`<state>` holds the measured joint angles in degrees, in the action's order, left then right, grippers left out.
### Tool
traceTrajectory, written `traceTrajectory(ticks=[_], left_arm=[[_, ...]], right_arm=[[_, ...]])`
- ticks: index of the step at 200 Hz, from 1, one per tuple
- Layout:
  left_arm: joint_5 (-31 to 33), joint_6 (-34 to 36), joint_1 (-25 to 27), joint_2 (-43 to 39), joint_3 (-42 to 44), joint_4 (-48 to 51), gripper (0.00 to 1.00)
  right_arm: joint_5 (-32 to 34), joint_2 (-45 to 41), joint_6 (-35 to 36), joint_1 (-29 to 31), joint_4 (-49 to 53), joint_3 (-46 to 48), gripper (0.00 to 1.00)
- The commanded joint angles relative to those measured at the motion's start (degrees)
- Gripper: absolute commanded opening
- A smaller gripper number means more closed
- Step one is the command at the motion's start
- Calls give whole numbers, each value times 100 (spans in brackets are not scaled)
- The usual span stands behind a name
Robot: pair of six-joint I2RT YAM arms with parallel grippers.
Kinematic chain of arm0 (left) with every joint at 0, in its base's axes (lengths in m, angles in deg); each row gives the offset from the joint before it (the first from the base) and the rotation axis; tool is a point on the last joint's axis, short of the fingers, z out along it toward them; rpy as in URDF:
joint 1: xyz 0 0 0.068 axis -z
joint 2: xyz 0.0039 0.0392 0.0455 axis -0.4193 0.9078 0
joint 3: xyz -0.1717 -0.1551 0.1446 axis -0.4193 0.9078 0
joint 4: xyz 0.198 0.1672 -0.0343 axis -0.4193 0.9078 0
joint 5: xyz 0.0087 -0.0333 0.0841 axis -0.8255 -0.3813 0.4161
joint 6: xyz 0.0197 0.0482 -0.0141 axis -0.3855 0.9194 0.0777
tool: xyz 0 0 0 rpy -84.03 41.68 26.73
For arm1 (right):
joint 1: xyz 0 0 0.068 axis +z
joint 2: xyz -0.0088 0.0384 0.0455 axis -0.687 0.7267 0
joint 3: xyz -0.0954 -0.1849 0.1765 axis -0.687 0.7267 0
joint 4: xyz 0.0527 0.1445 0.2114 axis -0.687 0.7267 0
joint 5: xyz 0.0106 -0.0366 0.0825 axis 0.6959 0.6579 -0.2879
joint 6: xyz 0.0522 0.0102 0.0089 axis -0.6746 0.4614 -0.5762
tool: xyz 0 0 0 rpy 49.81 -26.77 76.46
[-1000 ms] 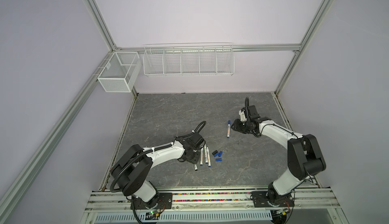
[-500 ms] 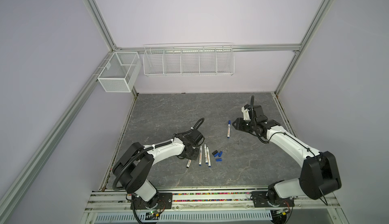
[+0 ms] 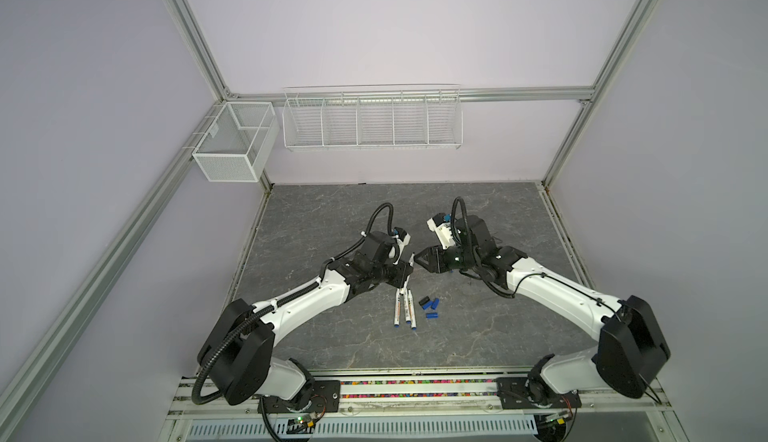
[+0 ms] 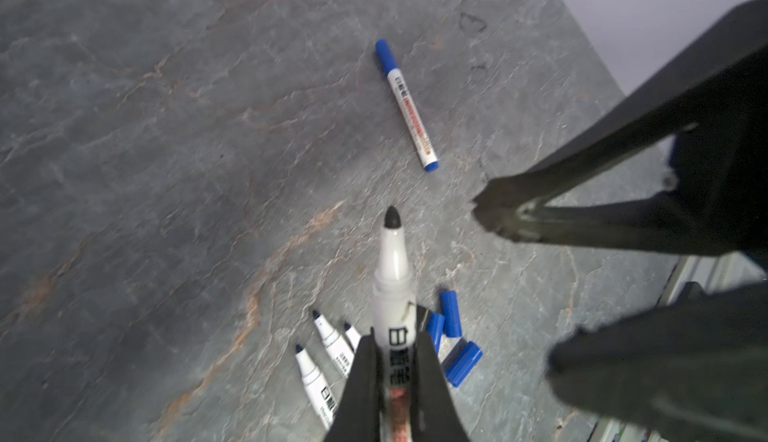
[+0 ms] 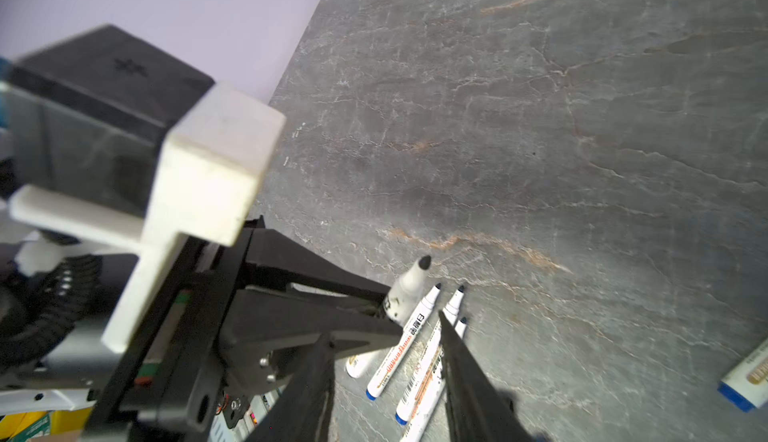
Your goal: Insert the pens into the pen caps
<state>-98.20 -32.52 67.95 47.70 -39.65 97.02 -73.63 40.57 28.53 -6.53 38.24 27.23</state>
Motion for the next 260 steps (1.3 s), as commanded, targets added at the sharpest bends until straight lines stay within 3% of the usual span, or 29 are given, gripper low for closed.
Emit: traceTrajectory(ticks=[1, 68, 149, 158, 163, 215, 260], left_arm=[[-203, 42, 9, -397, 344, -817, 0], [-282, -3, 3, -812, 690, -1165, 0], [-128, 123, 9, -763, 680, -1117, 0], [-168, 212, 9, -734, 689, -1018, 21], [-200, 267, 9, -706, 686, -956, 25], [-524, 509, 11, -374, 633, -428, 31], [-819, 543, 52, -251, 540, -642, 26]], right_arm=[[-301, 188, -126, 31, -258, -89, 45], [-256, 461, -464, 36, -652, -123, 42], [-816, 571, -893, -9, -1093, 30, 9], [-818, 520, -949, -57, -1143, 58, 8], [-836, 492, -990, -77, -1193, 77, 8], [-900, 291, -1154, -284, -1355, 199, 7], [-911, 269, -1172, -311, -1321, 275, 7]])
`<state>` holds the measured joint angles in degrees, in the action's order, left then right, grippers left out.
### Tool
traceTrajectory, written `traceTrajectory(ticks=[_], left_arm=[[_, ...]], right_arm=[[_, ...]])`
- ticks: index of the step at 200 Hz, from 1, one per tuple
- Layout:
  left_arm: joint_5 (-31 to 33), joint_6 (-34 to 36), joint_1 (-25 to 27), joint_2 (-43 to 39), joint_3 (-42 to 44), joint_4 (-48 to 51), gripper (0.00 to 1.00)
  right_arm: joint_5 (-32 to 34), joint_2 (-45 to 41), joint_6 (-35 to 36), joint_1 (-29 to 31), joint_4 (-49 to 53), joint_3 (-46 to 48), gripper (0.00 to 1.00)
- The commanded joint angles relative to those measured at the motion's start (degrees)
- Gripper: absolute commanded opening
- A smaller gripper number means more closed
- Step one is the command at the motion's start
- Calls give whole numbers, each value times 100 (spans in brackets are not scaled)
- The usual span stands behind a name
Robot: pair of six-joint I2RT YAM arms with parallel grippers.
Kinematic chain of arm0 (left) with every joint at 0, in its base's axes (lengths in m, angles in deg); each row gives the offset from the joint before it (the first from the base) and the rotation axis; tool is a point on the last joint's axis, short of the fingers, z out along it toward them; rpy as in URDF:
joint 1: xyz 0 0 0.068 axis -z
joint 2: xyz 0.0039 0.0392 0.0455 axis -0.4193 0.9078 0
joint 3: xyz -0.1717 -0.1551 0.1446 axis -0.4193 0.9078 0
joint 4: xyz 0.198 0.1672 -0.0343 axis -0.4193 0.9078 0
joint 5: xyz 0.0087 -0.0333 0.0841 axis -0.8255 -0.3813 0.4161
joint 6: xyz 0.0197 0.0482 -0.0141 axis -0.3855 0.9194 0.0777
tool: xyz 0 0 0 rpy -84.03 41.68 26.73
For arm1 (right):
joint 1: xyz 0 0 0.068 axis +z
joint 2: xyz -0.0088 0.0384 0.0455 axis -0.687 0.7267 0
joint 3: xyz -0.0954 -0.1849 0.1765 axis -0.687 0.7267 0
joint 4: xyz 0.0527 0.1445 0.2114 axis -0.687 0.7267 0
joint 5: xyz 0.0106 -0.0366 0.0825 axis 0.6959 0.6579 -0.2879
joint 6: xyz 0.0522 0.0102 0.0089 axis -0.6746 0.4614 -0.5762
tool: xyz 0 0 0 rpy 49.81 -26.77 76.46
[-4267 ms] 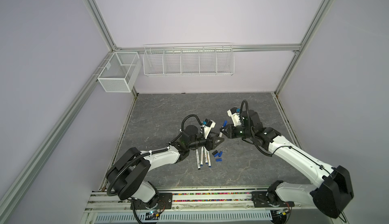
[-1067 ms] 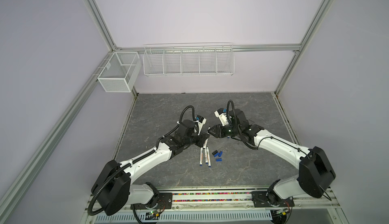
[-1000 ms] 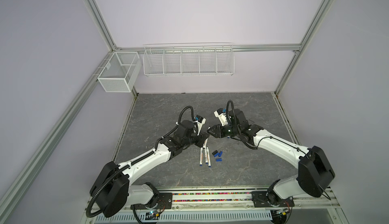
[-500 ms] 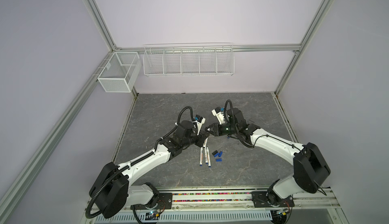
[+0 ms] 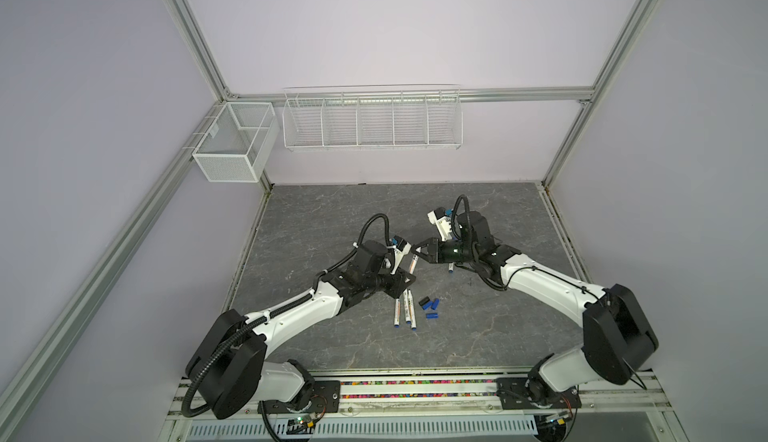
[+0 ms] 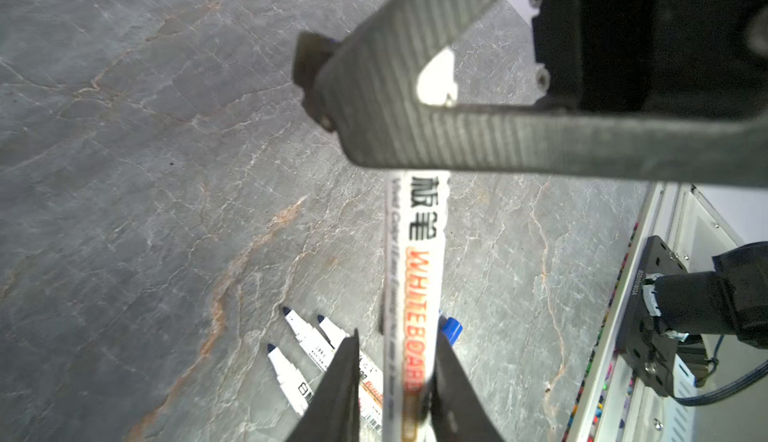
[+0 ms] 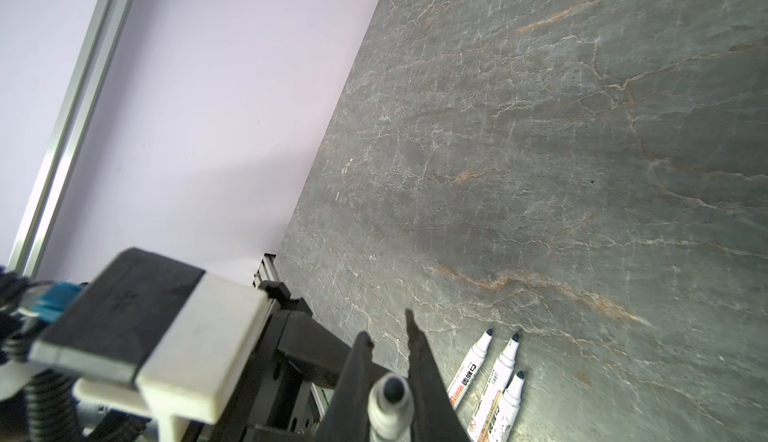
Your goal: Insert the pens into the pen caps
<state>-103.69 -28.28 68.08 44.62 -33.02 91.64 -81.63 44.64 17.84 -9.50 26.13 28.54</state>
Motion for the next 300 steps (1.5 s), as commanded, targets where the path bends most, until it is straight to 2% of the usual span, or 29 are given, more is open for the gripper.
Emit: traceTrajectory(ticks=[1, 85, 135, 148, 163, 172, 186, 208, 224, 238, 262, 300], left_arm=[[-274, 114, 35, 58, -127, -113, 26], [-331, 266, 39, 67, -405, -125, 25], [-336, 78, 39, 266, -356, -236, 24], [-322, 23, 39, 289, -342, -321, 19], [-274, -10, 38, 319, -347, -341, 1], [-207, -22, 35, 329, -345, -328, 0], [146, -110, 35, 320, -356, -238, 0], [1180, -296, 32, 251, -304, -60, 0], [2013, -571, 31, 220, -263, 126, 0], [2414, -709, 30, 198, -266, 266, 0], [2671, -787, 28, 164, -274, 344, 0], [2590, -783, 31, 192, -305, 352, 0]], right_arm=[[-110, -140, -103, -9, -108, 142, 7], [-146, -135, -94, -12, -96, 227, 7], [-213, -136, -81, 4, -152, 248, 7], [-232, -135, -62, 4, -155, 266, 8], [-258, -135, -14, 4, -97, 280, 8], [-230, -148, 53, 8, 14, 285, 8], [-147, -200, 195, 17, 288, 303, 15], [244, -325, 611, 103, 1032, 284, 41], [689, -365, 968, 245, 1650, 268, 48], [1056, -340, 1159, 364, 2079, 270, 53], [1730, -95, 1373, 650, 2732, 199, 57], [2482, 549, 1615, 1199, 3280, -115, 63]])
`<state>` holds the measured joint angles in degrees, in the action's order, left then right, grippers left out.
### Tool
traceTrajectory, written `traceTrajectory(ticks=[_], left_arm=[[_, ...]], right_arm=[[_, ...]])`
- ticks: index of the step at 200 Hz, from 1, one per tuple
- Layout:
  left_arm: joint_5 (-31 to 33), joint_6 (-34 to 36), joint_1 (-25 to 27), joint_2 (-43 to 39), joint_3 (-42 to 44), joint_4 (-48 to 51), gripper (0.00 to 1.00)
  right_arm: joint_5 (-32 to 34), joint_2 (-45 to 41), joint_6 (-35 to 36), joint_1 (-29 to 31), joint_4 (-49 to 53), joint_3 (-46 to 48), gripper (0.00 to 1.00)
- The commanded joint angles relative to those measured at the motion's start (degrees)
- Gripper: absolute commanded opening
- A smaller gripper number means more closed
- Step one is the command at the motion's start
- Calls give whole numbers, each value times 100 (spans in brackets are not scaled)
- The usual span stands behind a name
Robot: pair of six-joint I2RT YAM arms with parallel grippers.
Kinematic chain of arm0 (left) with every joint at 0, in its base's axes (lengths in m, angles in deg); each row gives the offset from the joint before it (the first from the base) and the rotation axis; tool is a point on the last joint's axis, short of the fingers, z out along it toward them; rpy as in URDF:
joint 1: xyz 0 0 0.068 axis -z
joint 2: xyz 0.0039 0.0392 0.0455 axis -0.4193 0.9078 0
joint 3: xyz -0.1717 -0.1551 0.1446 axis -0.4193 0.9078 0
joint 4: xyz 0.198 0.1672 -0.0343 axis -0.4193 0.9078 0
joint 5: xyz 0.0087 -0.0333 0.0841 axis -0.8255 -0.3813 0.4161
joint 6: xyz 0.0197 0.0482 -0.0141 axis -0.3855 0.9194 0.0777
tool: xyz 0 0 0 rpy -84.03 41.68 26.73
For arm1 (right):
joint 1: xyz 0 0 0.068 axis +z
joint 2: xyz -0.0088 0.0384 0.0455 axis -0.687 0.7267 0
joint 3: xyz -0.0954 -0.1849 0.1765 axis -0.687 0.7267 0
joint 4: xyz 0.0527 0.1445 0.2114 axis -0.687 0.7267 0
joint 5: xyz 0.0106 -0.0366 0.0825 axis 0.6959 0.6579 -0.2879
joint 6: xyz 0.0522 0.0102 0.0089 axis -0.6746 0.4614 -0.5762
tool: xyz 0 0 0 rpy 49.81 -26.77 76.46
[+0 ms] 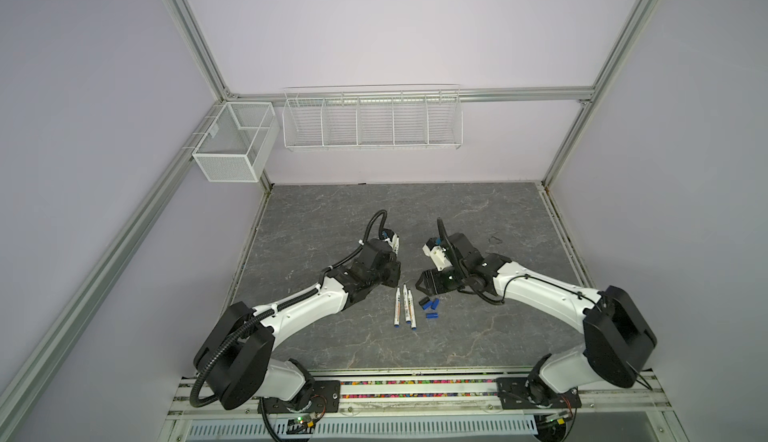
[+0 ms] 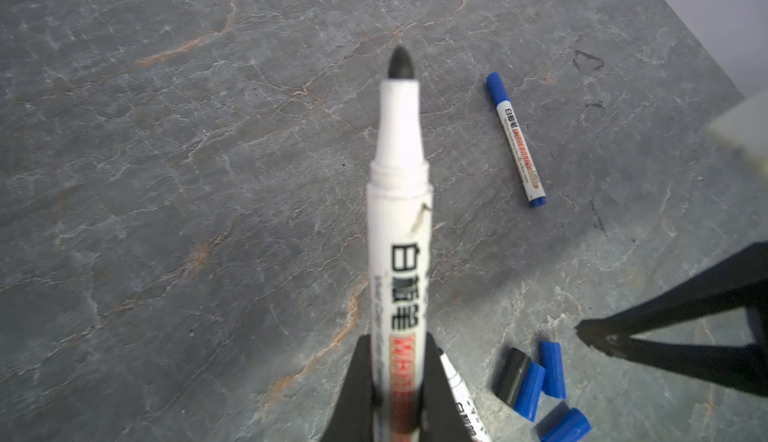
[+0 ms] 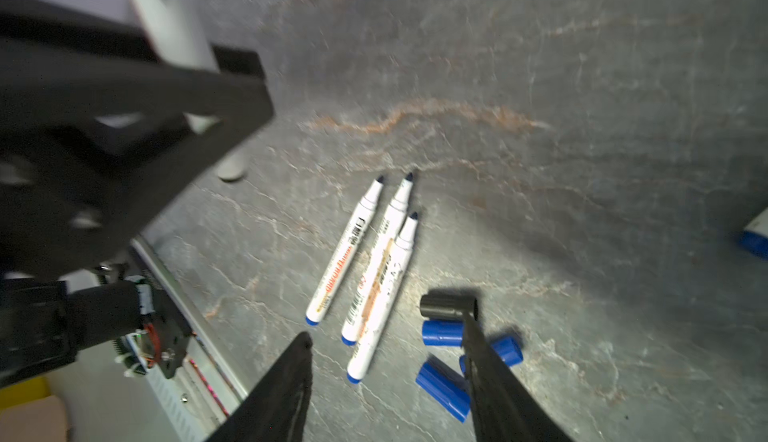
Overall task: Insert the pens into the pen caps
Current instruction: 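Move the right gripper down over the black cap among the blue caps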
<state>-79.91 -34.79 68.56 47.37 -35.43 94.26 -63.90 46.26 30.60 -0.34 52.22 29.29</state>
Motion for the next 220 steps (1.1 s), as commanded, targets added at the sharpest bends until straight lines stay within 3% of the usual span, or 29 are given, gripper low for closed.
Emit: traceTrajectory(ticks=[1, 50, 220], left_arm=[[207, -129, -17, -85, -71, 94, 0], [67, -129, -17, -95, -41, 127, 0], [-1, -93, -22, -6, -73, 203, 0]], right_arm=[[724, 411, 340, 301, 673, -198, 63], [1260, 976, 384, 547, 871, -526, 65], [1574, 1559, 569, 581, 1040, -838, 62]])
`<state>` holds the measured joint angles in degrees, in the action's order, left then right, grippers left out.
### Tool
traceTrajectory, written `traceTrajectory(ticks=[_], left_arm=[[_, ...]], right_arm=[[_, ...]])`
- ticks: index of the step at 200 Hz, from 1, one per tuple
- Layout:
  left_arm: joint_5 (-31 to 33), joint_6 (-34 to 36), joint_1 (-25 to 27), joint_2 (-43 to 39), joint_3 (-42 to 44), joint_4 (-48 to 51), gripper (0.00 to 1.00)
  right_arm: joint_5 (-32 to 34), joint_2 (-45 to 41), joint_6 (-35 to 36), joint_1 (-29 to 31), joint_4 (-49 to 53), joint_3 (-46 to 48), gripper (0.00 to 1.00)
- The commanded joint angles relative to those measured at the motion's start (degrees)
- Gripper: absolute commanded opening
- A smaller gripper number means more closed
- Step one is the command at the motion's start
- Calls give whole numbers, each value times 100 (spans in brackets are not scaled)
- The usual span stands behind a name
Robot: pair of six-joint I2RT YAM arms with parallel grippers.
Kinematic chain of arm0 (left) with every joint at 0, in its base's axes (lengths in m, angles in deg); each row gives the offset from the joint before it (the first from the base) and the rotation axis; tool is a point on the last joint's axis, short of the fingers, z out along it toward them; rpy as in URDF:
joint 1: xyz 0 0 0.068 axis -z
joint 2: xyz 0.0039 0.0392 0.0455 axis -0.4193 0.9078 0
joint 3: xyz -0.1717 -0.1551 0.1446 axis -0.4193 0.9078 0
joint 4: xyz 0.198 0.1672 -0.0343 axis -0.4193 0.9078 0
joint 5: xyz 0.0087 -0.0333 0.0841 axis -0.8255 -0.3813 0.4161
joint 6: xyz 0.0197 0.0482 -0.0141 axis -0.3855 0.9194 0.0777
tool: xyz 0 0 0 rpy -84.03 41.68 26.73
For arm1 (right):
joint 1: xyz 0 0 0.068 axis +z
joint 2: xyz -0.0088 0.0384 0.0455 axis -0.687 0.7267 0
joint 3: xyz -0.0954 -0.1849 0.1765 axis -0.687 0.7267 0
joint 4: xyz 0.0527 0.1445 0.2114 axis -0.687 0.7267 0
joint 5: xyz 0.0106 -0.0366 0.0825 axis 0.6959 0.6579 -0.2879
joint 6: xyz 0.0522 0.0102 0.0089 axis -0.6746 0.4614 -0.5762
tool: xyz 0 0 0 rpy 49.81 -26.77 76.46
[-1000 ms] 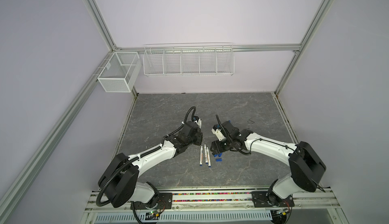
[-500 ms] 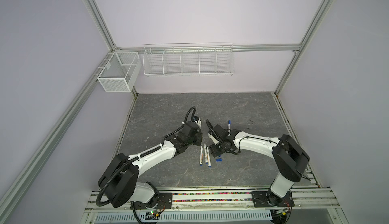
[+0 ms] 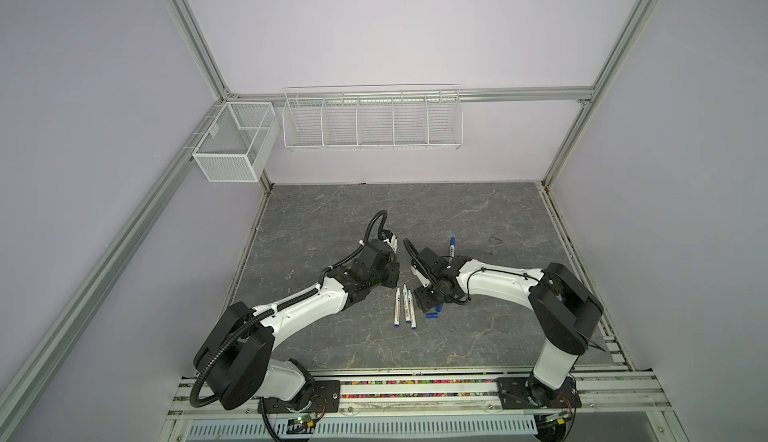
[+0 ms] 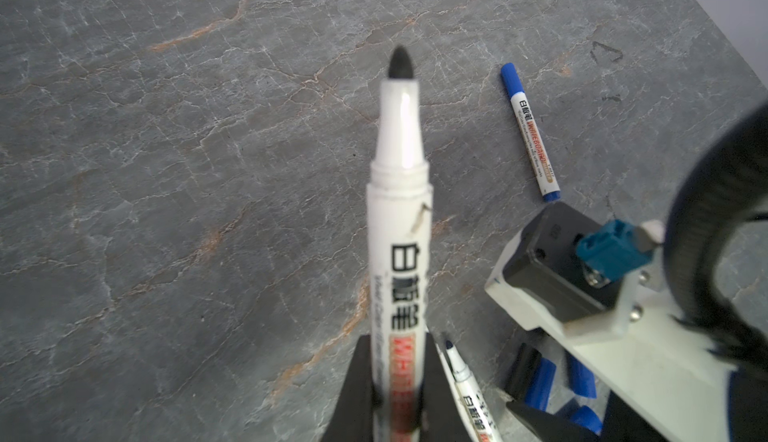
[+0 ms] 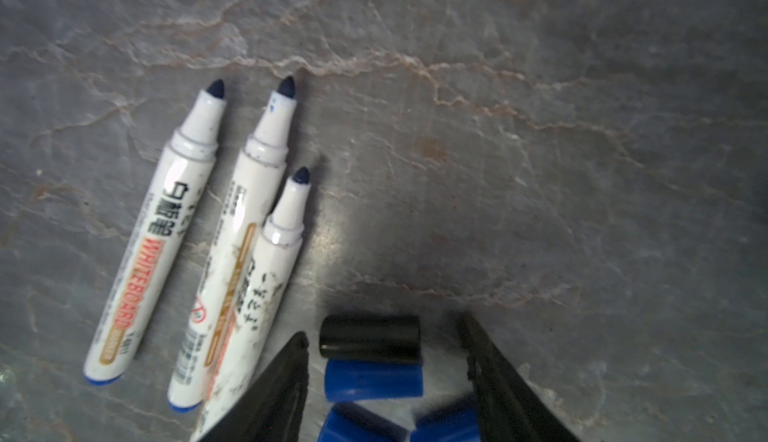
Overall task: Insert the pens into the pen caps
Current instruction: 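Move the right gripper down over the black cap among the blue caps, then close the right gripper on the black cap and lift it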
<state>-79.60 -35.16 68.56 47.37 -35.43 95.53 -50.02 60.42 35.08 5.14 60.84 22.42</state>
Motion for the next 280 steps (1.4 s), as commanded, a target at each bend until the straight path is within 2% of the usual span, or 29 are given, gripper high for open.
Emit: traceTrajectory(ticks=[1, 68, 134, 216, 280], left_arm=[[-31, -55, -20, -6, -75, 77, 0], [-11, -77, -20, -6, -74, 87, 0], [-168, -99, -17, 94, -116, 60, 0], [-255, -99, -24, 126, -115, -1, 0], [-260, -126, -17, 108, -61, -10, 0]], right_arm=[[194, 147, 122, 29, 177, -156, 62], [580, 353, 36, -128, 375, -398, 60], [387, 479, -230, -869, 463, -558, 58], [-168, -157, 552, -895, 284, -250, 56], [-273, 152, 917, -786, 686, -457, 43]])
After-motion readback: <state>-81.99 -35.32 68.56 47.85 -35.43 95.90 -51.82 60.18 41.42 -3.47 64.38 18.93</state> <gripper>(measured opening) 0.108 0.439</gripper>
